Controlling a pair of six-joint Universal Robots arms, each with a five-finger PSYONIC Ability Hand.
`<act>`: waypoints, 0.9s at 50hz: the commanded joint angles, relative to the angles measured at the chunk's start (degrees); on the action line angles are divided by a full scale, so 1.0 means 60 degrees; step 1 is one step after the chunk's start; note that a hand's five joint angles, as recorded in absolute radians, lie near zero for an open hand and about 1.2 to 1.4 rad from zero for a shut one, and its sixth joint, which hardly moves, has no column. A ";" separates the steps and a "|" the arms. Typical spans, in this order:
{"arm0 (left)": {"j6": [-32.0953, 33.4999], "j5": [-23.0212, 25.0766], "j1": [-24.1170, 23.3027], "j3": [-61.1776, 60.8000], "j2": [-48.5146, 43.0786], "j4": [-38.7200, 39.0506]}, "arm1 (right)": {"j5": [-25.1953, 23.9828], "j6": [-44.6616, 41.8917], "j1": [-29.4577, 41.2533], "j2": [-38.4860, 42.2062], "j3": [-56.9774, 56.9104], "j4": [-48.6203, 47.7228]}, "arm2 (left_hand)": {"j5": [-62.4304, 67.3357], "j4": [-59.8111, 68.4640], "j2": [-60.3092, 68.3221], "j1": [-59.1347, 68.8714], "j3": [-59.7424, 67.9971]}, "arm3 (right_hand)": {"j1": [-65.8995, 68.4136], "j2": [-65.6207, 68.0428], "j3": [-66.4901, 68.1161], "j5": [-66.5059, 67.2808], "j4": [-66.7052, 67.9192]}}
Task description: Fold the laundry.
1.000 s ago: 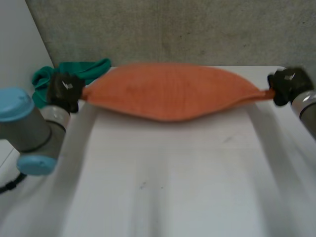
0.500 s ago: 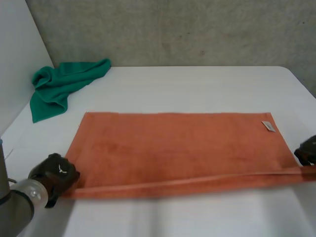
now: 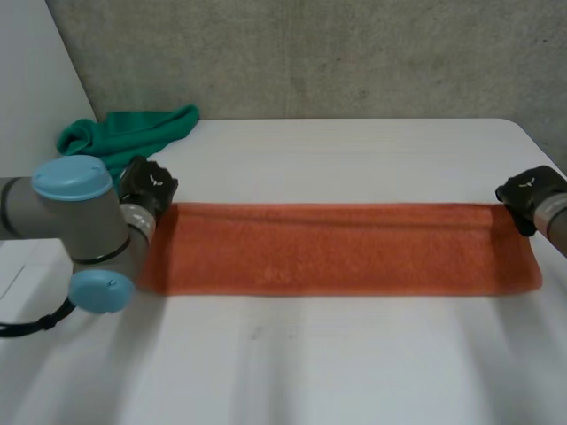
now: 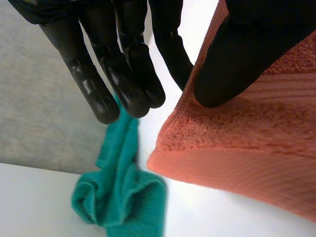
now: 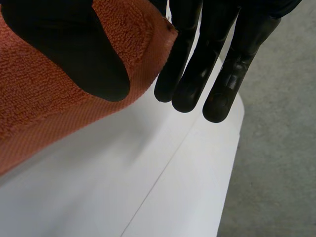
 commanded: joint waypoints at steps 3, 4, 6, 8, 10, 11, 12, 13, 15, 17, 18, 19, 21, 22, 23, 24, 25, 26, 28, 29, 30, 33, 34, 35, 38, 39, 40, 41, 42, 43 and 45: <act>0.0539 -0.0096 -0.0259 0.1901 -0.1657 0.0684 | 0.0241 0.0010 0.0486 0.1503 -0.1770 -0.0622 | 0.2427 0.1868 0.1913 0.2310 0.1945 | 0.4027 0.2138 0.1999 0.2144 0.2006; 0.0569 -0.0139 -0.0288 0.2108 -0.1805 0.0729 | 0.0255 0.0010 0.0516 0.1577 -0.1858 -0.0724 | 0.2427 0.1868 0.1913 0.2310 0.1945 | 0.4027 0.2138 0.1999 0.2144 0.2006; 0.0569 -0.0213 -0.0317 0.2372 -0.2010 0.0773 | 0.0415 0.0039 0.0560 0.1810 -0.2106 -0.1075 | 0.2427 0.1868 0.1913 0.2310 0.1945 | 0.4027 0.2138 0.1999 0.2144 0.2006; 0.0569 -0.0286 -0.0361 0.2651 -0.2245 0.0788 | 0.0664 0.0069 0.0589 0.1885 -0.2210 -0.1296 | -0.4093 -0.4652 -0.4608 -0.4211 -0.4576 | -0.0560 -0.2449 -0.2588 -0.2443 -0.2581; 0.0569 -0.0345 -0.0376 0.2710 -0.2319 0.0788 | 0.1175 0.0156 0.0676 0.1914 -0.2269 -0.1544 | -0.9239 -0.9798 -0.9754 -0.9357 -0.9722 | -0.7639 -0.9529 -0.9668 -0.9523 -0.9661; 0.0569 -0.0389 -0.0420 0.2696 -0.2333 0.0802 | 0.1309 0.0244 0.0706 0.1885 -0.2269 -0.1618 | -0.8961 -0.9520 -0.9476 -0.9078 -0.9444 | -0.7639 -0.9529 -0.9668 -0.9523 -0.9661; 0.0555 -0.0432 -0.0449 0.2681 -0.2319 0.0802 | 0.1411 0.0332 0.0735 0.1827 -0.2255 -0.1677 | -0.9239 -0.9798 -0.9754 -0.9357 -0.9722 | -0.7639 -0.9529 -0.9668 -0.9523 -0.9661; 0.0554 -0.0476 -0.0478 0.2666 -0.2304 0.0802 | 0.1499 0.0623 0.0765 0.1696 -0.2211 -0.1721 | -0.9239 -0.9798 -0.9754 -0.9357 -0.9722 | -0.7639 -0.9529 -0.9668 -0.9523 -0.9661; 0.0511 -0.0623 -0.0596 0.2564 -0.2217 0.0788 | 0.1471 0.0990 0.0750 0.1447 -0.2094 -0.1707 | -0.9239 -0.9798 -0.9754 -0.9357 -0.9722 | -0.7639 -0.9529 -0.9668 -0.9523 -0.9661; 0.0496 -0.0696 -0.0640 0.2389 -0.2158 0.0773 | 0.1442 0.1605 0.0706 0.0745 -0.1758 -0.1678 | -0.9239 -0.9798 -0.9754 -0.9357 -0.9722 | -0.7639 -0.9529 -0.9668 -0.9523 -0.9661; 0.0481 -0.0726 -0.0625 0.2112 -0.1926 0.0773 | 0.1413 0.1781 0.0706 0.0481 -0.1582 -0.1678 | -0.9239 -0.9798 -0.9754 -0.9357 -0.9722 | -0.7639 -0.9529 -0.9668 -0.9523 -0.9661; 0.0452 -0.0740 -0.0611 0.1907 -0.1662 0.0773 | 0.1282 0.2087 0.0692 -0.0058 -0.1218 -0.1678 | -0.9239 -0.9798 -0.9754 -0.9357 -0.9722 | -0.7639 -0.9529 -0.9668 -0.9523 -0.9661; 0.0379 -0.0711 -0.0581 0.1294 -0.1034 0.0773 | 0.1004 0.2338 0.0677 -0.0617 -0.0792 -0.1649 | -0.9239 -0.9798 -0.9754 -0.9357 -0.9722 | -0.7639 -0.9529 -0.9668 -0.9523 -0.9661; 0.0364 -0.0711 -0.0581 0.1086 -0.0841 0.0788 | 0.0843 0.2397 0.0677 -0.0823 -0.0630 -0.1634 | -0.9239 -0.9798 -0.9754 -0.9357 -0.9722 | -0.7639 -0.9529 -0.9668 -0.9523 -0.9661; 0.0320 -0.0697 -0.0567 0.0852 -0.0651 0.0802 | 0.0464 0.2499 0.0648 -0.1246 -0.0251 -0.1547 | -0.9239 -0.9798 -0.9754 -0.9357 -0.9722 | -0.7639 -0.9529 -0.9668 -0.9523 -0.9661; 0.0161 -0.0682 -0.0567 0.0386 -0.0286 0.0802 | 0.0214 0.2529 0.0604 -0.1424 -0.0045 -0.1473 | -0.9239 -0.9798 -0.9754 -0.9357 -0.9722 | -0.7639 -0.9529 -0.9668 -0.9523 -0.9661; 0.0043 -0.0667 -0.0581 0.0149 -0.0109 0.0802 | -0.0064 0.2530 0.0531 -0.1614 0.0233 -0.1342 | -0.9239 -0.9798 -0.9754 -0.9357 -0.9722 | -0.7639 -0.9529 -0.9668 -0.9523 -0.9661; -0.0103 -0.0667 -0.0596 -0.0129 0.0140 0.0802 | -0.0473 0.2544 0.0357 -0.1848 0.0613 -0.1051 | -0.9239 -0.9798 -0.9754 -0.9357 -0.9722 | -0.7639 -0.9529 -0.9668 -0.9523 -0.9661; -0.0643 -0.0638 -0.0596 -0.0742 0.0709 0.0802 | -0.0856 0.2544 0.0121 -0.2069 0.1025 -0.0683 | -0.9239 -0.9798 -0.9754 -0.9357 -0.9722 | -0.7639 -0.9529 -0.9668 -0.9523 -0.9661; -0.0864 -0.0638 -0.0610 -0.0950 0.0887 0.0802 | -0.1018 0.2544 0.0019 -0.2157 0.1201 -0.0493 | -0.9239 -0.9798 -0.9754 -0.9357 -0.9722 | -0.7639 -0.9529 -0.9668 -0.9523 -0.9661; -0.1084 -0.0623 -0.0611 -0.1155 0.1063 0.0802 | -0.1309 0.2559 -0.0185 -0.2274 0.1536 -0.0071 | -0.9239 -0.9798 -0.9754 -0.9357 -0.9722 | -0.7639 -0.9529 -0.9668 -0.9523 -0.9661; -0.2007 -0.0550 -0.0640 -0.1844 0.1606 0.0788 | -0.1648 0.2574 -0.0421 -0.2392 0.1992 0.0532 | -0.9239 -0.9798 -0.9754 -0.9357 -0.9722 | -0.7096 -0.8986 -0.9124 -0.8979 -0.9118; -0.2415 -0.0550 -0.0654 -0.2121 0.1839 0.0788 | -0.1881 0.2559 -0.0552 -0.2407 0.2269 0.0795 | -0.9239 -0.9798 -0.9754 -0.9357 -0.9722 | -0.6760 -0.8649 -0.8788 -0.8643 -0.8781; -0.2622 -0.0550 -0.0654 -0.2254 0.1957 0.0773 | -0.1941 0.2559 -0.0626 -0.2422 0.2431 0.0885 | -0.9239 -0.9798 -0.9754 -0.9357 -0.9722 | -0.6617 -0.8507 -0.8646 -0.8501 -0.8639; -0.3193 -0.0536 -0.0669 -0.2591 0.2192 0.0729 | -0.2220 0.2457 -0.0934 -0.2422 0.3032 0.0945 | -0.9239 -0.9798 -0.9754 -0.9357 -0.9722 | -0.5862 -0.7752 -0.7891 -0.7745 -0.7884; -0.3312 -0.0535 -0.0669 -0.2665 0.2222 0.0729 | -0.2293 0.2399 -0.0992 -0.2422 0.3164 0.0915 | -0.9239 -0.9798 -0.9754 -0.9357 -0.9722 | -0.5498 -0.7388 -0.7527 -0.7382 -0.7520; -0.3400 -0.0535 -0.0669 -0.2724 0.2251 0.0729 | -0.2352 0.2398 -0.1036 -0.2422 0.3238 0.0857 | -0.9239 -0.9798 -0.9754 -0.9357 -0.9722 | -0.5245 -0.7135 -0.7274 -0.7128 -0.7267; -0.3473 -0.0535 -0.0669 -0.2768 0.2266 0.0729 | -0.2497 0.2398 -0.1153 -0.2407 0.3413 0.0697 | -0.9239 -0.9798 -0.9754 -0.9357 -0.9722 | -0.4937 -0.6827 -0.6966 -0.6820 -0.6959; -0.3590 -0.0535 -0.0669 -0.2826 0.2281 0.0729 | -0.2557 0.2398 -0.1212 -0.2407 0.3487 0.0594 | -0.9239 -0.9798 -0.9754 -0.9357 -0.9722 | -0.4851 -0.6740 -0.6879 -0.6734 -0.6872; -0.3606 -0.0535 -0.0669 -0.2856 0.2281 0.0729 | -0.2615 0.2398 -0.1271 -0.2393 0.3560 0.0448 | -0.9239 -0.9798 -0.9754 -0.9357 -0.9722 | -0.4711 -0.6601 -0.6740 -0.6594 -0.6733; -0.3620 -0.0535 -0.0669 -0.2871 0.2266 0.0729 | -0.2703 0.2398 -0.1417 -0.2305 0.3736 0.0010 | -0.9239 -0.9798 -0.9754 -0.9357 -0.9722 | -0.4375 -0.6265 -0.6404 -0.6258 -0.6397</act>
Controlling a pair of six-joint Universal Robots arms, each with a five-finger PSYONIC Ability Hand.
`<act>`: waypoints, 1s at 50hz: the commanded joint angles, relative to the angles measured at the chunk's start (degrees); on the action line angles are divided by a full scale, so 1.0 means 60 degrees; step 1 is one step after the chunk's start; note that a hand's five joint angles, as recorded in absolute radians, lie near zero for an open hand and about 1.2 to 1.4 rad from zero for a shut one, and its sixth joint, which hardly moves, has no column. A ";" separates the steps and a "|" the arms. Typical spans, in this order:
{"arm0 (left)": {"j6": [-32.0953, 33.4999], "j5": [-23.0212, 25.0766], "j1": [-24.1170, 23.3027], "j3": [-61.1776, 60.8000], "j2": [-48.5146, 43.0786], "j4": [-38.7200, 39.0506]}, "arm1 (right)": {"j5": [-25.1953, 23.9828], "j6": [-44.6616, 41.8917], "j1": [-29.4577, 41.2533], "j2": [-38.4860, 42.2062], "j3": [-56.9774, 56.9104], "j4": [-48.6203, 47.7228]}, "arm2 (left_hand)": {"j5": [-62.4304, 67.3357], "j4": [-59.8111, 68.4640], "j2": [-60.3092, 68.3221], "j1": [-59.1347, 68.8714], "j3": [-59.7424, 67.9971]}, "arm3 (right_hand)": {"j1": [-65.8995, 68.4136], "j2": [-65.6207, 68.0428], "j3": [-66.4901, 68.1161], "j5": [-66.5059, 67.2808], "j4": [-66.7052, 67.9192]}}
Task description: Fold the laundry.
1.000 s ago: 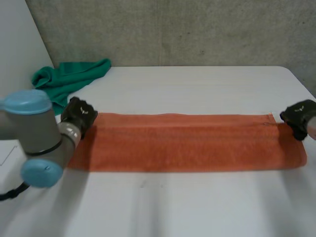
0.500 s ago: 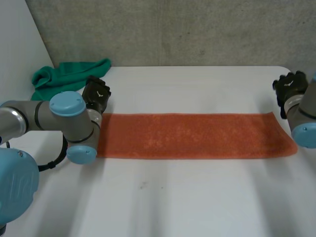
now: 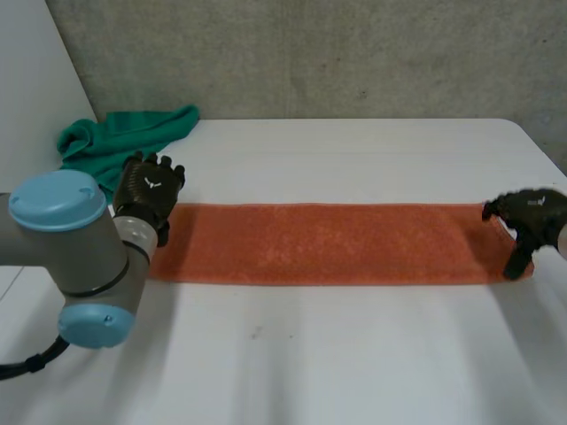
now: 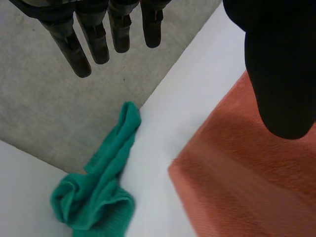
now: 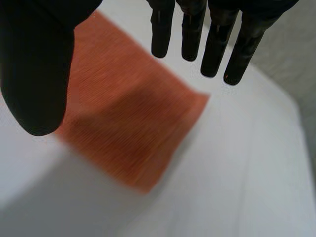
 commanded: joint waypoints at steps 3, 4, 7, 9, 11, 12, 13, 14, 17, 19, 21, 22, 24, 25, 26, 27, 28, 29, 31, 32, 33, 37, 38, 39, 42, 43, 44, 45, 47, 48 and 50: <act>-0.0517 0.0002 0.0011 -0.0275 0.0058 -0.0017 | -0.0488 -0.0056 -0.0588 0.0349 0.0911 -0.1507 | -0.0433 -0.0254 -0.0275 -0.0185 -0.0327 | 0.2779 0.2323 0.2305 0.2326 0.2322; -0.0517 0.0002 0.0011 -0.0275 0.0058 -0.0017 | -0.0488 -0.0056 -0.0603 0.0437 0.0926 -0.1670 | -0.0433 -0.0254 -0.0275 -0.0185 -0.0327 | 0.2809 0.2353 0.2336 0.2357 0.2352; -0.0517 0.0002 0.0011 -0.0289 0.0043 -0.0017 | -0.0503 -0.0056 -0.0618 0.0715 0.0941 -0.2036 | -0.0433 -0.0254 -0.0275 -0.0185 -0.0327 | 0.3450 0.2994 0.2976 0.2997 0.2993; -0.0517 0.0002 0.0011 -0.0290 0.0029 -0.0003 | -0.0488 -0.0071 -0.0618 0.0804 0.0926 -0.2154 | -0.0433 -0.0254 -0.0275 -0.0185 -0.0327 | 0.3929 0.3473 0.3455 0.3476 0.3472; -0.0517 0.0002 0.0011 -0.0290 0.0014 0.0012 | -0.0488 -0.0071 -0.0618 0.0950 0.0868 -0.2199 | -0.0433 -0.0254 -0.0275 -0.0185 -0.0327 | 0.4266 0.3810 0.3792 0.3813 0.3809; -0.0517 0.0002 0.0011 -0.0290 0.0014 0.0012 | -0.0473 -0.0071 -0.0618 0.1023 0.0839 -0.2213 | -0.0433 -0.0254 -0.0275 -0.0185 -0.0327 | 0.4545 0.4089 0.4071 0.4092 0.4088; -0.0517 0.0002 0.0011 -0.0290 0.0014 0.0026 | -0.0473 -0.0085 -0.0618 0.1097 0.0810 -0.2228 | -0.0433 -0.0254 -0.0275 -0.0185 -0.0327 | 0.5075 0.4619 0.4601 0.4622 0.4618; -0.0517 0.0002 -0.0004 -0.0290 0.0014 0.0027 | -0.0473 -0.0085 -0.0618 0.1155 0.0766 -0.2228 | -0.0433 -0.0254 -0.0275 -0.0185 -0.0327 | 0.5941 0.5485 0.5467 0.5488 0.5484; -0.0517 0.0002 0.0011 -0.0304 0.0014 0.0041 | -0.0473 -0.0085 -0.0632 0.1317 0.0663 -0.2272 | -0.0433 -0.0254 -0.0275 -0.0185 -0.0327 | 0.9782 0.9326 0.9308 0.9329 0.9325; -0.0517 0.0002 0.0011 -0.0304 0.0014 0.0041 | -0.0415 -0.0085 -0.0632 0.1361 0.0590 -0.2301 | -0.0433 -0.0254 -0.0275 -0.0185 -0.0327 | 1.0591 1.0135 1.0118 1.0139 1.0134; -0.0517 0.0002 0.0011 -0.0304 0.0014 0.0041 | -0.0371 -0.0085 -0.0676 0.1405 0.0546 -0.2301 | -0.0433 -0.0254 -0.0275 -0.0185 -0.0327 | 1.0594 1.0137 1.0120 1.0141 1.0137; -0.0517 0.0002 0.0011 -0.0304 0.0014 0.0041 | -0.0356 -0.0085 -0.0734 0.1419 0.0517 -0.2301 | -0.0433 -0.0254 -0.0275 -0.0185 -0.0327 | 1.0594 1.0137 1.0120 1.0141 1.0137; -0.0517 -0.0013 0.0011 -0.0304 0.0043 0.0041 | -0.0312 -0.0071 -0.1041 0.1332 0.0516 -0.2287 | -0.0433 -0.0254 -0.0275 -0.0185 -0.0327 | 1.0594 1.0137 1.0120 1.0141 1.0137; -0.0517 -0.0013 0.0011 -0.0304 0.0043 0.0041 | -0.0283 -0.0085 -0.1159 0.1303 0.0502 -0.2287 | -0.0433 -0.0254 -0.0275 -0.0185 -0.0327 | 1.0594 1.0137 1.0120 1.0141 1.0137; -0.0517 -0.0013 0.0011 -0.0319 0.0058 0.0041 | -0.0254 -0.0085 -0.1276 0.1273 0.0487 -0.2272 | -0.0433 -0.0254 -0.0275 -0.0185 -0.0327 | 1.0594 1.0137 1.0120 1.0141 1.0137; -0.0517 -0.0013 0.0011 -0.0319 0.0058 0.0041 | -0.0181 -0.0129 -0.1480 0.1230 0.0458 -0.2272 | -0.0433 -0.0254 -0.0275 -0.0185 -0.0327 | 1.0594 1.0137 1.0120 1.0141 1.0137; -0.0531 -0.0013 0.0025 -0.0333 0.0072 0.0027 | -0.0151 -0.0187 -0.1569 0.1171 0.0443 -0.2286 | -0.0433 -0.0254 -0.0275 -0.0185 -0.0327 | 1.0594 1.0137 1.0120 1.0141 1.0137; -0.0531 -0.0013 0.0025 -0.0333 0.0087 0.0012 | -0.0093 -0.0260 -0.1657 0.1127 0.0429 -0.2301 | -0.0433 -0.0254 -0.0275 -0.0185 -0.0327 | 1.0594 1.0137 1.0120 1.0141 1.0137; -0.0531 -0.0013 0.0025 -0.0348 0.0102 -0.0017 | 0.0155 -0.0683 -0.1876 0.1010 0.0254 -0.2301 | -0.0433 -0.0254 -0.0275 -0.0185 -0.0327 | 1.0594 1.0137 1.0120 1.0141 1.0137; -0.0531 -0.0028 0.0025 -0.0377 0.0116 -0.0017 | 0.0287 -0.0889 -0.1950 0.0995 0.0180 -0.2272 | -0.0433 -0.0254 -0.0275 -0.0185 -0.0327 | 1.0594 1.0137 1.0120 1.0141 1.0137; -0.0531 -0.0013 0.0025 -0.0406 0.0117 -0.0017 | 0.0433 -0.1109 -0.2067 0.0995 0.0107 -0.2257 | -0.0433 -0.0254 -0.0275 -0.0185 -0.0327 | 1.0594 1.0137 1.0120 1.0141 1.0137; -0.0531 -0.0013 0.0025 -0.0451 0.0175 -0.0017 | 0.1502 -0.2573 -0.2536 0.0937 -0.0245 -0.2214 | -0.0433 -0.0254 -0.0275 -0.0185 -0.0327 | 1.0594 1.0137 1.0120 1.0141 1.0137; -0.0531 -0.0013 0.0025 -0.0451 0.0190 -0.0017 | 0.1693 -0.2924 -0.2566 0.0907 -0.0318 -0.2213 | -0.0433 -0.0254 -0.0275 -0.0185 -0.0327 | 1.0594 1.0137 1.0120 1.0141 1.0137; -0.0531 -0.0028 0.0011 -0.0451 0.0190 -0.0017 | 0.1941 -0.3362 -0.2566 0.0907 -0.0449 -0.2257 | -0.0433 -0.0254 -0.0275 -0.0185 -0.0327 | 1.0594 1.0137 1.0120 1.0141 1.0137; -0.0517 -0.0028 0.0011 -0.0451 0.0204 -0.0032 | 0.2134 -0.3790 -0.2348 0.0936 -0.0684 -0.2316 | -0.0433 -0.0254 -0.0275 -0.0185 -0.0327 | 1.0594 1.0137 1.0120 1.0141 1.0137; -0.0517 -0.0028 0.0011 -0.0451 0.0219 -0.0032 | 0.2120 -0.3777 -0.2187 0.0907 -0.0728 -0.2345 | -0.0433 -0.0254 -0.0275 -0.0185 -0.0327 | 1.0594 1.0137 1.0120 1.0141 1.0137; -0.0517 -0.0028 0.0011 -0.0451 0.0234 -0.0032 | 0.2105 -0.3733 -0.1953 0.0878 -0.0758 -0.2389 | -0.0433 -0.0254 -0.0275 -0.0185 -0.0327 | 1.0594 1.0137 1.0120 1.0141 1.0137; -0.0517 -0.0028 0.0011 -0.0451 0.0263 -0.0032 | 0.2032 -0.3617 -0.1313 0.0776 -0.0845 -0.2505 | -0.0433 -0.0254 -0.0275 -0.0185 -0.0327 | 1.0594 1.0137 1.0120 1.0141 1.0137; -0.0517 -0.0042 0.0011 -0.0465 0.0321 -0.0047 | 0.1973 -0.3543 -0.0694 0.0658 -0.0890 -0.2667 | -0.0433 -0.0254 -0.0275 -0.0185 -0.0327 | 1.0594 1.0137 1.0120 1.0141 1.0137; -0.0531 -0.0042 0.0011 -0.0465 0.0336 -0.0032 | 0.1915 -0.3499 -0.0372 0.0585 -0.0890 -0.2769 | -0.0433 -0.0254 -0.0275 -0.0185 -0.0327 | 1.0594 1.0137 1.0120 1.0141 1.0137; -0.0531 -0.0057 0.0011 -0.0465 0.0380 -0.0032 | 0.1725 -0.3455 0.0682 0.0380 -0.0875 -0.3106 | -0.0433 -0.0254 -0.0275 -0.0185 -0.0327 | 1.0594 1.0137 1.0120 1.0141 1.0137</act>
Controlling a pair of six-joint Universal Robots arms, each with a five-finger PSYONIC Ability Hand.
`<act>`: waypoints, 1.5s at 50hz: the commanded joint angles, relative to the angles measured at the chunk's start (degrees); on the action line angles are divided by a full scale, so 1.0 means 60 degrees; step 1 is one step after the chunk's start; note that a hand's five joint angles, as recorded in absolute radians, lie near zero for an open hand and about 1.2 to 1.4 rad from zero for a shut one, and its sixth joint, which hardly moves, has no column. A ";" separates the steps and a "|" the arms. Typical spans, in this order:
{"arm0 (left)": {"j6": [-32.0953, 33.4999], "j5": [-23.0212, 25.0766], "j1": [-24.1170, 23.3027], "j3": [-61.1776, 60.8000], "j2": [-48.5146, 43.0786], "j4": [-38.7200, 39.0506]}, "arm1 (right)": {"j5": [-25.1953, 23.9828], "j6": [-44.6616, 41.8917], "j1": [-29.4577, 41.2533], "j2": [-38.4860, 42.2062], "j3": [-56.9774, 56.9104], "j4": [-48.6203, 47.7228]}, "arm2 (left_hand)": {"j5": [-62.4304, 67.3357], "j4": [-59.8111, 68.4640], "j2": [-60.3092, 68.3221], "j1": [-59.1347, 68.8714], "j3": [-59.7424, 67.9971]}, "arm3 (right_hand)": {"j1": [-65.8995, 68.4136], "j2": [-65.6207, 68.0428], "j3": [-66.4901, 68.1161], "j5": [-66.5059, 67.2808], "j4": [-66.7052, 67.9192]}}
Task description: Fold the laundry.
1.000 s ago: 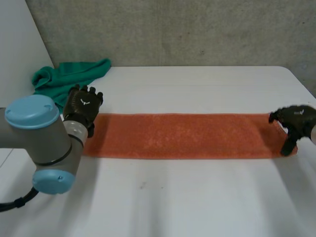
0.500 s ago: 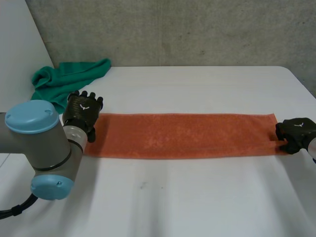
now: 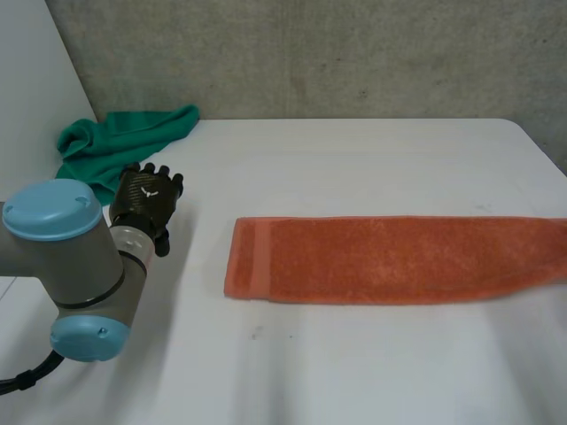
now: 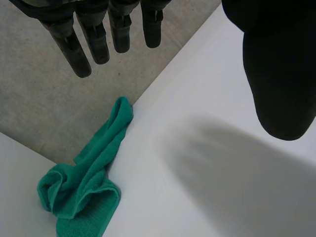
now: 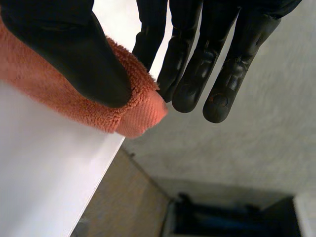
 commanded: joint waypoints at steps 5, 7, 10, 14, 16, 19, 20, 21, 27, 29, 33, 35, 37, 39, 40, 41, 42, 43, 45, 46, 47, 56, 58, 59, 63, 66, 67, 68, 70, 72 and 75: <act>-0.0024 -0.0076 0.0013 -0.0053 0.0305 -0.0015 | -0.1054 0.0156 0.5015 -0.0581 -0.0198 -0.1409 | -0.0433 -0.0254 -0.0275 -0.0185 -0.0327 | 0.4077 0.2112 0.2045 0.2253 0.1999; -0.0024 -0.0076 0.0013 -0.0053 0.0320 -0.0015 | -0.1463 0.0098 0.6183 -0.0450 -0.0242 -0.1730 | -0.0433 -0.0254 -0.0275 -0.0185 -0.0327 | 0.4077 0.2112 0.2045 0.2253 0.1999; -0.0024 -0.0105 -0.0002 -0.0067 0.0349 -0.0015 | -0.1889 0.0054 0.7227 -0.0216 -0.0286 -0.2024 | -0.0433 -0.0254 -0.0275 -0.0185 -0.0327 | 0.4077 0.2112 0.2045 0.2253 0.1999; -0.0024 -0.0105 -0.0017 -0.0170 0.0379 -0.0015 | -0.2549 0.0068 0.8620 0.0516 -0.0388 -0.2230 | -0.0433 -0.0254 -0.0275 -0.0185 -0.0327 | 0.4077 0.2112 0.2045 0.2253 0.1999; -0.0024 -0.0090 -0.0031 -0.0214 0.0408 -0.0015 | -0.2915 0.0039 0.9265 0.1058 -0.0476 -0.2216 | -0.0433 -0.0254 -0.0275 -0.0185 -0.0327 | 0.4077 0.2112 0.2045 0.2253 0.1999; -0.0024 -0.0091 -0.0118 -0.0243 0.0408 -0.0015 | -0.2975 0.0024 0.9807 0.1775 -0.0724 -0.2085 | -0.0433 -0.0254 -0.0275 -0.0185 -0.0327 | 0.3365 0.1401 0.1334 0.1541 0.1287; -0.0024 -0.0090 -0.0163 -0.0258 0.0408 -0.0015 | -0.2931 0.0039 0.9838 0.1835 -0.0769 -0.2055 | -0.0433 -0.0254 -0.0275 -0.0185 -0.0327 | 0.1471 -0.0494 -0.0561 -0.0353 -0.0607; -0.0024 -0.0090 -0.0192 -0.0258 0.0408 -0.0015 | -0.2771 0.0082 0.9824 0.1865 -0.0798 -0.2026 | -0.0433 -0.0254 -0.0275 -0.0185 -0.0327 | -0.3822 -0.5786 -0.5853 -0.5645 -0.5900; -0.0009 -0.0076 -0.0485 -0.0156 0.0408 0.0000 | -0.1658 0.1280 0.9517 0.1003 -0.0594 -0.1777 | -0.0433 -0.0254 -0.0275 -0.0185 -0.0327 | -0.7590 -0.9554 -0.9621 -0.9413 -0.9668; -0.0009 -0.0047 -0.0573 -0.0112 0.0408 0.0000 | -0.1365 0.2374 0.8891 0.0492 -0.0361 -0.1399 | -0.0433 -0.0254 -0.0275 -0.0185 -0.0327 | -0.7590 -0.9554 -0.9621 -0.9413 -0.9668; 0.0005 -0.0046 -0.0982 0.0034 0.0408 0.0000 | -0.1275 0.4590 0.7600 -0.0360 0.0254 -0.0241 | -0.0433 -0.0254 -0.0275 -0.0185 -0.0327 | -0.7590 -0.9554 -0.9621 -0.9413 -0.9668; 0.0005 -0.0061 -0.1115 0.0079 0.0408 0.0000 | -0.1421 0.5351 0.7117 -0.0551 0.0620 0.0329 | -0.0433 -0.0254 -0.0275 -0.0185 -0.0327 | -0.7590 -0.9554 -0.9621 -0.9413 -0.9668; 0.0005 -0.0076 -0.1291 0.0108 0.0394 0.0000 | -0.1539 0.5619 0.6778 -0.0596 0.0943 0.0639 | -0.0433 -0.0254 -0.0275 -0.0185 -0.0327 | -0.7590 -0.9554 -0.9621 -0.9413 -0.9668; 0.0005 -0.0076 -0.1364 0.0108 0.0379 0.0000 | -0.1772 0.5504 0.6151 -0.0654 0.1541 0.0888 | -0.0433 -0.0254 -0.0275 -0.0185 -0.0327 | -0.7590 -0.9554 -0.9621 -0.9413 -0.9668; -0.0009 -0.0076 -0.1437 0.0108 0.0306 0.0000 | -0.1803 0.5401 0.5944 -0.0654 0.1748 0.0890 | -0.0433 -0.0254 -0.0275 -0.0185 -0.0327 | -0.7590 -0.9554 -0.9621 -0.9413 -0.9668; -0.0009 -0.0090 -0.1452 0.0108 0.0291 0.0000 | -0.1832 0.5284 0.5724 -0.0669 0.1953 0.0875 | -0.0433 -0.0254 -0.0275 -0.0185 -0.0327 | -0.7590 -0.9554 -0.9621 -0.9413 -0.9668; 0.0005 -0.0090 -0.1467 0.0094 0.0262 0.0000 | -0.1847 0.5152 0.5504 -0.0669 0.2144 0.0860 | -0.0433 -0.0254 -0.0275 -0.0185 -0.0327 | -0.7440 -0.9405 -0.9472 -0.9264 -0.9518; 0.0005 -0.0090 -0.1481 0.0094 0.0247 0.0000 | -0.1847 0.4803 0.5111 -0.0669 0.2479 0.0817 | -0.0433 -0.0254 -0.0275 -0.0185 -0.0327 | -0.6242 -0.8207 -0.8274 -0.8066 -0.8320; 0.0005 -0.0090 -0.1482 0.0094 0.0232 0.0000 | -0.1818 0.4406 0.4757 -0.0669 0.2716 0.0714 | -0.0433 -0.0254 -0.0275 -0.0185 -0.0327 | -0.4669 -0.6634 -0.6701 -0.6493 -0.6747; 0.0005 -0.0090 -0.1496 0.0094 0.0232 0.0000 | -0.1803 0.4216 0.4610 -0.0669 0.2790 0.0656 | -0.0433 -0.0254 -0.0275 -0.0185 -0.0327 | -0.3661 -0.5626 -0.5693 -0.5485 -0.5739; 0.0005 -0.0090 -0.1482 0.0094 0.0232 0.0000 | -0.1803 0.3967 0.4420 -0.0669 0.2863 0.0510 | -0.0433 -0.0254 -0.0275 -0.0185 -0.0327 | -0.1097 -0.3062 -0.3129 -0.2921 -0.3176; -0.0009 -0.0120 -0.1481 -0.0009 0.0437 0.0000 | -0.0939 0.3277 0.4768 -0.0728 0.2001 -0.0546 | -0.0433 -0.0254 -0.0275 -0.0185 -0.0327 | 0.4077 0.2112 0.2045 0.2253 0.1999; -0.0009 -0.0134 -0.1467 -0.0038 0.0539 -0.0015 | -0.0647 0.3130 0.5599 -0.0713 0.1374 -0.0502 | -0.0433 -0.0254 -0.0275 -0.0185 -0.0327 | 0.4077 0.2112 0.2045 0.2253 0.1999; -0.0009 -0.0134 -0.1467 -0.0053 0.0598 -0.0015 | -0.0602 0.3115 0.5880 -0.0713 0.1152 -0.0473 | -0.0433 -0.0254 -0.0275 -0.0185 -0.0327 | 0.4077 0.2112 0.2045 0.2253 0.1999; -0.0024 -0.0134 -0.1423 -0.0199 0.0818 -0.0015 | -0.0529 0.3042 0.7345 -0.0377 -0.0034 -0.0166 | -0.0433 -0.0254 -0.0275 -0.0185 -0.0327 | 0.4077 0.2112 0.2045 0.2253 0.1999; -0.0024 -0.0149 -0.1408 -0.0302 0.0950 -0.0015 | -0.0616 0.2722 0.8281 0.0163 -0.0766 0.0141 | -0.0433 -0.0254 -0.0275 -0.0185 -0.0327 | 0.4077 0.2112 0.2045 0.2253 0.1999; -0.0024 -0.0149 -0.1394 -0.0331 0.0965 -0.0015 | -0.0645 0.2560 0.8532 0.0325 -0.0929 0.0215 | -0.0433 -0.0254 -0.0275 -0.0185 -0.0327 | 0.4077 0.2112 0.2045 0.2253 0.1999; -0.0024 -0.0149 -0.1365 -0.0389 0.1008 -0.0015 | -0.0675 0.2384 0.8810 0.0486 -0.1090 0.0288 | -0.0433 -0.0254 -0.0275 -0.0185 -0.0327 | 0.4077 0.2112 0.2045 0.2253 0.1999; -0.0024 -0.0149 -0.1320 -0.0448 0.1023 -0.0015 | -0.0850 0.1612 0.9657 0.0925 -0.1354 0.0406 | -0.0433 -0.0254 -0.0275 -0.0185 -0.0327 | 0.4077 0.2112 0.2045 0.2253 0.1999; -0.0024 -0.0149 -0.1291 -0.0492 0.1038 -0.0015 | -0.1099 0.0950 1.0070 0.1175 -0.1414 0.0435 | -0.0433 -0.0254 -0.0275 -0.0185 -0.0327 | 0.4077 0.2112 0.2045 0.2253 0.1999; -0.0024 -0.0149 -0.1291 -0.0492 0.1038 -0.0001 | -0.1714 -0.0032 1.0526 0.1484 -0.1341 0.0436 | -0.0433 -0.0254 -0.0275 -0.0185 -0.0327 | 0.4077 0.2112 0.2045 0.2253 0.1999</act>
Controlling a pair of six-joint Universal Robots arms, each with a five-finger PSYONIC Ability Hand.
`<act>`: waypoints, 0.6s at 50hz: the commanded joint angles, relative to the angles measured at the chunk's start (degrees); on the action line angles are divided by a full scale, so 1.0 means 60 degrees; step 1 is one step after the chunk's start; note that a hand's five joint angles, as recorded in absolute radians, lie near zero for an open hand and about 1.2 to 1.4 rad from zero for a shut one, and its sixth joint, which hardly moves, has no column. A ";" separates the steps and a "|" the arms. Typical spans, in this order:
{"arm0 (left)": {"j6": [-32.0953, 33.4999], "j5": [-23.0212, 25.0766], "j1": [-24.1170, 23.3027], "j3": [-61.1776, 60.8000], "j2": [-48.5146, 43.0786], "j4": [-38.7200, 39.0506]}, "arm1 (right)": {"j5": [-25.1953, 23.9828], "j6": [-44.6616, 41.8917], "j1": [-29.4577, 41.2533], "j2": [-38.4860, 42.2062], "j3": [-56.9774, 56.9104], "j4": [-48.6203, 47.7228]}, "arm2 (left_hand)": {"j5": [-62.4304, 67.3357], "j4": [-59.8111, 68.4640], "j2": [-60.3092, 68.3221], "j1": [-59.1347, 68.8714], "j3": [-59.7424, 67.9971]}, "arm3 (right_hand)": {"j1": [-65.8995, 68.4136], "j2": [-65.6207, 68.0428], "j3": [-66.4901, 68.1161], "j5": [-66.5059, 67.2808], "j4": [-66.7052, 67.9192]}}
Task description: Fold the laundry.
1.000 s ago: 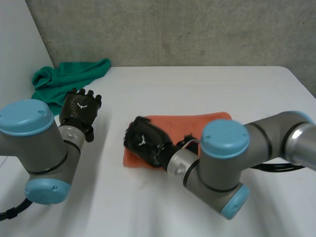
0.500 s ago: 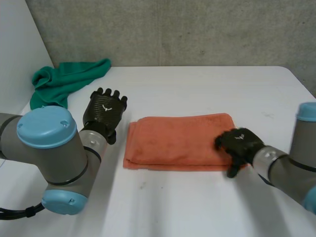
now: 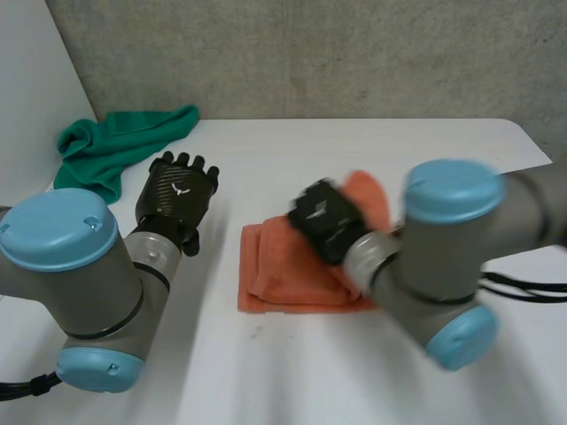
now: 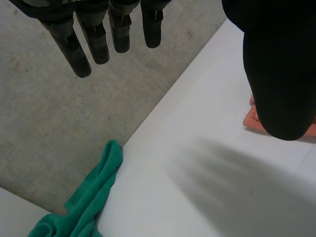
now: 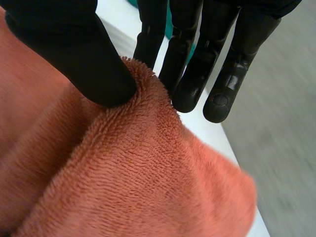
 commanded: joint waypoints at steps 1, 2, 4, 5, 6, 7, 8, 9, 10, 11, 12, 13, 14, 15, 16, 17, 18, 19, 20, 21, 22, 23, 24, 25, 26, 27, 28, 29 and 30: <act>-0.0014 -0.0005 0.0083 -0.0130 0.0072 0.0030 | -0.1118 -0.2530 0.1925 0.1190 -0.0460 0.0264 | -0.0434 -0.0254 -0.0275 -0.0185 -0.0327 | 0.3420 0.1455 0.1358 0.1543 0.1312; 0.0000 -0.0005 0.0083 -0.0101 0.0072 0.0030 | -0.1177 -0.2575 0.1911 0.1205 -0.0475 0.0263 | -0.0434 -0.0254 -0.0275 -0.0185 -0.0327 | 0.2330 0.0366 0.0269 0.0454 0.0222; -0.0014 -0.0020 0.0112 0.0030 0.0072 0.0059 | -0.1207 -0.2313 0.1911 0.1117 -0.0548 0.0249 | -0.0434 -0.0254 -0.0275 -0.0185 -0.0327 | -0.1507 -0.3471 -0.3568 -0.3383 -0.3615; -0.0014 -0.0020 0.0127 0.0060 0.0072 0.0074 | -0.1192 -0.2108 0.1911 0.1103 -0.0562 0.0234 | -0.0434 -0.0254 -0.0275 -0.0185 -0.0327 | -0.3131 -0.5096 -0.5193 -0.5007 -0.5239; -0.0029 -0.0034 0.0142 0.0133 0.0072 0.0088 | -0.1163 -0.1454 0.1867 0.1044 -0.0606 0.0234 | -0.0434 -0.0254 -0.0275 -0.0185 -0.0327 | -0.6228 -0.8193 -0.8290 -0.8105 -0.8336; -0.0116 -0.0049 0.0171 0.0308 0.0072 0.0089 | -0.1163 -0.1012 0.1809 0.0986 -0.0621 0.0234 | -0.0434 -0.0254 -0.0275 -0.0185 -0.0327 | -0.7480 -0.9445 -0.9542 -0.9357 -0.9588; -0.0175 -0.0064 0.0171 0.0411 0.0072 0.0089 | -0.1148 -0.0515 0.1692 0.0927 -0.0621 0.0249 | -0.0434 -0.0254 -0.0275 -0.0185 -0.0327 | -0.7563 -0.9528 -0.9624 -0.9439 -0.9671; -0.0248 -0.0078 0.0186 0.0513 0.0072 0.0089 | -0.1134 0.0012 0.1532 0.0811 -0.0607 0.0263 | -0.0434 -0.0254 -0.0275 -0.0185 -0.0327 | -0.7563 -0.9528 -0.9624 -0.9439 -0.9671; -0.0336 -0.0107 0.0171 0.0601 0.0057 0.0074 | -0.1076 0.1105 0.1066 0.0519 -0.0563 0.0292 | -0.0434 -0.0254 -0.0275 -0.0185 -0.0327 | -0.7563 -0.9528 -0.9624 -0.9439 -0.9671; -0.0511 -0.0108 0.0142 0.0805 0.0057 0.0030 | -0.1075 0.1653 0.0815 0.0313 -0.0534 0.0336 | -0.0434 -0.0254 -0.0275 -0.0185 -0.0327 | -0.7563 -0.9528 -0.9624 -0.9439 -0.9671; -0.0599 -0.0108 0.0127 0.0923 0.0057 0.0015 | -0.1075 0.2209 0.0580 0.0094 -0.0475 0.0366 | -0.0434 -0.0254 -0.0275 -0.0185 -0.0327 | -0.7563 -0.9528 -0.9624 -0.9439 -0.9671; -0.0687 -0.0108 0.0113 0.1026 0.0043 0.0001 | -0.1075 0.2737 0.0346 -0.0111 -0.0431 0.0395 | -0.0434 -0.0254 -0.0275 -0.0185 -0.0327 | -0.7563 -0.9528 -0.9624 -0.9439 -0.9671; -0.0761 -0.0093 0.0098 0.1143 0.0013 -0.0014 | -0.1075 0.3757 -0.0048 -0.0447 -0.0300 0.0511 | -0.0434 -0.0254 -0.0275 -0.0185 -0.0327 | -0.7563 -0.9528 -0.9624 -0.9439 -0.9671; -0.0921 -0.0093 0.0055 0.1347 -0.0059 -0.0028 | -0.1075 0.4203 -0.0226 -0.0610 -0.0212 0.0599 | -0.0427 -0.0246 -0.0268 -0.0178 -0.0320 | -0.7563 -0.9528 -0.9624 -0.9439 -0.9671; -0.0995 -0.0079 0.0025 0.1451 -0.0075 -0.0029 | -0.1089 0.4613 -0.0402 -0.0727 -0.0139 0.0687 | -0.0426 -0.0246 -0.0267 -0.0177 -0.0319 | -0.7563 -0.9528 -0.9624 -0.9439 -0.9671; -0.1068 -0.0078 -0.0004 0.1539 -0.0133 -0.0058 | -0.1090 0.4965 -0.0592 -0.0801 -0.0080 0.0804 | -0.0399 -0.0218 -0.0240 -0.0150 -0.0291 | -0.7563 -0.9528 -0.9624 -0.9439 -0.9671; -0.1156 -0.0064 -0.0048 0.1612 -0.0191 -0.0087 | -0.1104 0.5491 -0.0899 -0.0889 0.0022 0.1066 | -0.0398 -0.0218 -0.0239 -0.0149 -0.0291 | -0.7563 -0.9528 -0.9624 -0.9439 -0.9671; -0.1316 -0.0064 -0.0222 0.1773 -0.0380 -0.0160 | -0.1104 0.5670 -0.1061 -0.0919 0.0067 0.1185 | -0.0398 -0.0218 -0.0239 -0.0149 -0.0291 | -0.7563 -0.9528 -0.9624 -0.9439 -0.9671; -0.1405 -0.0049 -0.0355 0.1861 -0.0498 -0.0204 | -0.1104 0.5802 -0.1222 -0.0963 0.0111 0.1302 | -0.0398 -0.0218 -0.0239 -0.0149 -0.0291 | -0.7563 -0.9528 -0.9624 -0.9439 -0.9671; -0.1478 -0.0049 -0.0516 0.1978 -0.0630 -0.0248 | -0.1104 0.5847 -0.1369 -0.0963 0.0155 0.1405 | -0.0398 -0.0218 -0.0239 -0.0149 -0.0291 | -0.7563 -0.9528 -0.9624 -0.9439 -0.9671; -0.1566 -0.0035 -0.0706 0.2139 -0.0776 -0.0321 | -0.1104 0.5833 -0.1660 -0.0978 0.0199 0.1623 | -0.0398 -0.0218 -0.0239 -0.0149 -0.0291 | -0.7563 -0.9528 -0.9624 -0.9439 -0.9671; -0.1712 -0.0034 -0.1012 0.2358 -0.0981 -0.0423 | -0.1090 0.5819 -0.1765 -0.0978 0.0214 0.1727 | -0.0398 -0.0218 -0.0239 -0.0149 -0.0291 | -0.7563 -0.9528 -0.9624 -0.9439 -0.9671; -0.1771 -0.0034 -0.1146 0.2491 -0.1113 -0.0497 | -0.1090 0.5804 -0.1824 -0.0978 0.0214 0.1815 | -0.0371 -0.0190 -0.0212 -0.0122 -0.0263 | -0.7563 -0.9528 -0.9624 -0.9439 -0.9671; -0.1845 -0.0005 -0.1278 0.2608 -0.1231 -0.0570 | -0.1119 0.5775 -0.1897 -0.0949 0.0214 0.1918 | -0.0370 -0.0190 -0.0211 -0.0121 -0.0263 | -0.7563 -0.9528 -0.9624 -0.9439 -0.9671; -0.1903 0.0009 -0.1409 0.2711 -0.1362 -0.0643 | -0.1162 0.5774 -0.1941 -0.0919 0.0199 0.1962 | -0.0370 -0.0190 -0.0211 -0.0121 -0.0263 | -0.7563 -0.9528 -0.9624 -0.9439 -0.9671; -0.2049 0.0082 -0.1599 0.2915 -0.1596 -0.0760 | -0.1221 0.5774 -0.1971 -0.0890 0.0185 0.1977 | -0.0370 -0.0190 -0.0211 -0.0121 -0.0263 | -0.7563 -0.9528 -0.9624 -0.9439 -0.9671; -0.2123 0.0112 -0.1688 0.3004 -0.1700 -0.0819 | -0.1236 0.5803 -0.2000 -0.0875 0.0155 0.1992 | -0.0370 -0.0190 -0.0211 -0.0121 -0.0263 | -0.7563 -0.9528 -0.9624 -0.9439 -0.9671; -0.2225 0.0156 -0.1762 0.3092 -0.1817 -0.0892 | -0.1265 0.5862 -0.2000 -0.0817 0.0112 0.1992 | -0.0370 -0.0190 -0.0211 -0.0121 -0.0263 | -0.7563 -0.9528 -0.9624 -0.9439 -0.9671; -0.2313 0.0185 -0.1806 0.3179 -0.1905 -0.0951 | -0.1265 0.5891 -0.1986 -0.0744 0.0082 0.1977 | -0.0370 -0.0190 -0.0211 -0.0121 -0.0263 | -0.7563 -0.9528 -0.9624 -0.9439 -0.9671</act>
